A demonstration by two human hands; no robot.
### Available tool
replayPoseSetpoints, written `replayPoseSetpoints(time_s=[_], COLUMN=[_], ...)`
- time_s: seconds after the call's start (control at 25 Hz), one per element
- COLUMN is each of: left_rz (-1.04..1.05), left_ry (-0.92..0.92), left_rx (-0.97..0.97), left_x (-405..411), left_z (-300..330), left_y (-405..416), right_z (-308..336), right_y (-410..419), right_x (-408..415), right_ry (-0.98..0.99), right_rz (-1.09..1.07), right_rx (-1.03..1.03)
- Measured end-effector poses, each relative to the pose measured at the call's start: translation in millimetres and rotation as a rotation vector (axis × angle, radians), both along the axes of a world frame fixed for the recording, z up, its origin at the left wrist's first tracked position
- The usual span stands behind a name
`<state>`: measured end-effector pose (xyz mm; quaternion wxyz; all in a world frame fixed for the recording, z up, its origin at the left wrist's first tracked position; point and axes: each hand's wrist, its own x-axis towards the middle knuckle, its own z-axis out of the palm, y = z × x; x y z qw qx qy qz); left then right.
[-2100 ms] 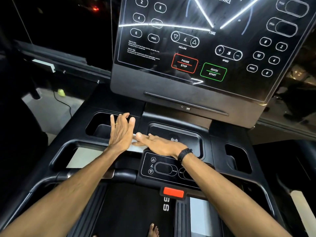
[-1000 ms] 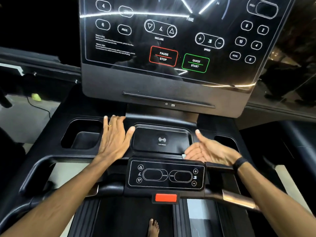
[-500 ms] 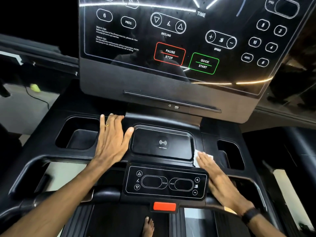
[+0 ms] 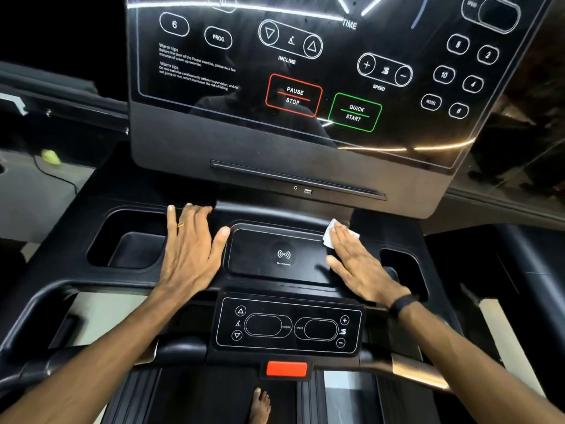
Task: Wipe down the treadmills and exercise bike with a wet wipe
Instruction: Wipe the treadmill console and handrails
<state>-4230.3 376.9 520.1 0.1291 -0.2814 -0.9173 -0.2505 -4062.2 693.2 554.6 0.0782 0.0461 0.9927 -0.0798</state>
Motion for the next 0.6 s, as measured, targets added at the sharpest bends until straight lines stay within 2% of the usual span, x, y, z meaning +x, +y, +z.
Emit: replayPoseSetpoints(time_s=[0.2,0.4,0.6], left_rz=[0.03,0.058,0.082], left_ry=[0.032,0.029,0.022], left_rx=[0.066,0.08,0.102], left_x=[8,11,13], left_z=[4,4,6], left_y=[-2,-1,-1], right_z=[6,17,2], right_y=[-15,-30,-88], right_x=[22,-15,-85], right_ry=[0.024,-0.101,-0.142], right_rz=[0.266,0.345,0.488], right_rx=[0.119,-0.024,-0.131])
